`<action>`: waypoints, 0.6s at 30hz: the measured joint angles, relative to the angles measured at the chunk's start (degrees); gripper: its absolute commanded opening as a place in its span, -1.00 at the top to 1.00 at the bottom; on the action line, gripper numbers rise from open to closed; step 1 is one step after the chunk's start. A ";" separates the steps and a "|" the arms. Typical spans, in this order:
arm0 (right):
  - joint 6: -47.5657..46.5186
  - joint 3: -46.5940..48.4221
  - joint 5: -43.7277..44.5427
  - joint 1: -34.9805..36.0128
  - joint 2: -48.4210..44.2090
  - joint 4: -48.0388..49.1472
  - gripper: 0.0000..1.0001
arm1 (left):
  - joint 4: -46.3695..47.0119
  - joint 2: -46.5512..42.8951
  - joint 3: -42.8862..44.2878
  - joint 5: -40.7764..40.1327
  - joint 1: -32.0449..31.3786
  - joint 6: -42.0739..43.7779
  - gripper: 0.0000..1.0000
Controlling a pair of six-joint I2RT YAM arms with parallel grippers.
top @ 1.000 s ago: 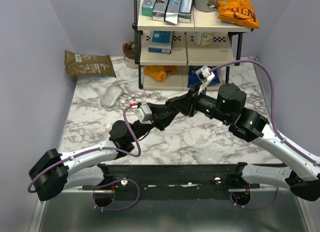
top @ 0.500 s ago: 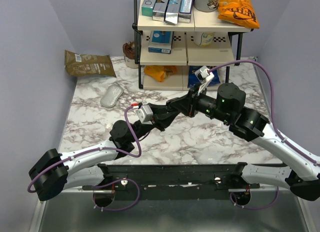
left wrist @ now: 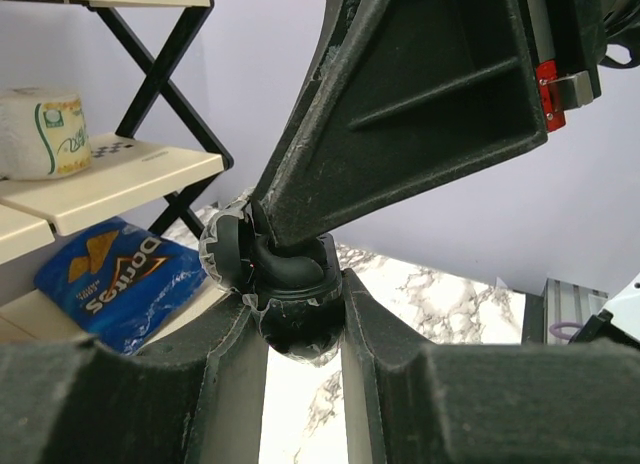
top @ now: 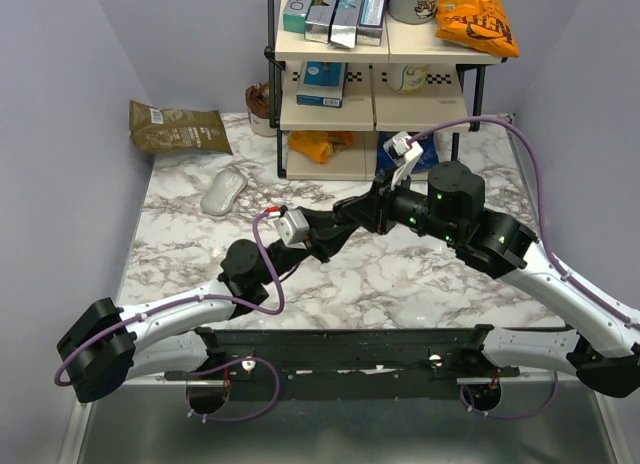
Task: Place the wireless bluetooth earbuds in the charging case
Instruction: Place the earbud in the charging case.
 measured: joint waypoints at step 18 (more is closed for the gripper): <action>0.07 1.64 1.55 0.02 0.92 -3.06 0.99 | -1.53 -0.20 0.00 -0.59 0.00 1.27 1.00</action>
